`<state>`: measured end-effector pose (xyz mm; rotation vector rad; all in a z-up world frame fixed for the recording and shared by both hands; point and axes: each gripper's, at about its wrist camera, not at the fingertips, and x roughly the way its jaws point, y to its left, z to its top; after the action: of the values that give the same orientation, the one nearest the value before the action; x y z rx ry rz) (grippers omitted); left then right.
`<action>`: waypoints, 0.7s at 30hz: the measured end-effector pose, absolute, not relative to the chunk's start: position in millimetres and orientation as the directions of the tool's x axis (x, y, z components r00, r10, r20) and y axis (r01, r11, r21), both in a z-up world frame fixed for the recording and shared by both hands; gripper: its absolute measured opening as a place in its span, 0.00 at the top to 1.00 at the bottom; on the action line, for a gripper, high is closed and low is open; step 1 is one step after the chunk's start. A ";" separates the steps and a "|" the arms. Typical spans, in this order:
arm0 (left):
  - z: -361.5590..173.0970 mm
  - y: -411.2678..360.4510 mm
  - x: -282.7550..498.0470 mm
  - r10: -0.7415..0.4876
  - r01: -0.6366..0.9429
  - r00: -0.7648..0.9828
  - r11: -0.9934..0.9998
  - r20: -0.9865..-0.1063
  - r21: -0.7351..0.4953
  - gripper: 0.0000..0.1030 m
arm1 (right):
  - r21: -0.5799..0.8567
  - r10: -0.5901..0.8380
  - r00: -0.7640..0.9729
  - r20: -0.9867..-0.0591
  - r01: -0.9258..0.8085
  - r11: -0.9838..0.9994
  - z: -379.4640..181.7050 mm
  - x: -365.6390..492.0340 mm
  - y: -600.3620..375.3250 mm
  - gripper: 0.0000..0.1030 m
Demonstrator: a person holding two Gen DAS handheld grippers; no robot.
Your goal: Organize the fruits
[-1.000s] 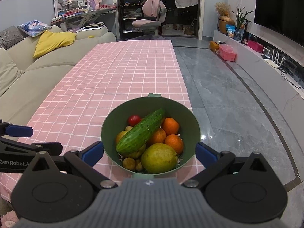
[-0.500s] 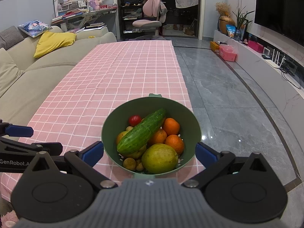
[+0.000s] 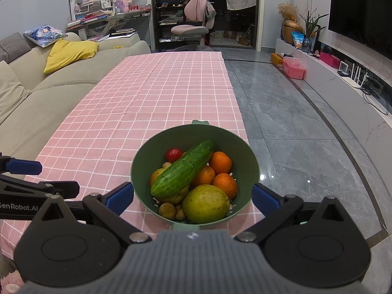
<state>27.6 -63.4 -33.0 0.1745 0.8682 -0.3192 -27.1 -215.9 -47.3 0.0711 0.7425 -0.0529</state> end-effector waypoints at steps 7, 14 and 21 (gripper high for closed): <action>-30.5 -62.5 28.5 -0.205 0.340 0.606 0.940 -0.768 0.017 0.05 | 0.040 -0.026 0.734 -0.679 0.072 0.997 -48.2 -27.2 -215.6 0.04; -27.4 -61.8 28.2 -0.206 0.339 0.611 0.941 -0.765 0.017 0.05 | 0.034 -0.030 0.732 -0.680 0.072 0.997 -47.4 -28.2 -215.2 0.04; -26.1 -62.7 27.2 -0.208 0.340 0.615 0.940 -0.761 0.017 0.05 | 0.031 -0.031 0.731 -0.681 0.072 0.997 -47.2 -28.8 -214.7 0.04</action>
<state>27.2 -62.7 -26.1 0.1660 0.8528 -0.3176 -28.8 -214.7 -47.2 0.0568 0.7484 -0.0568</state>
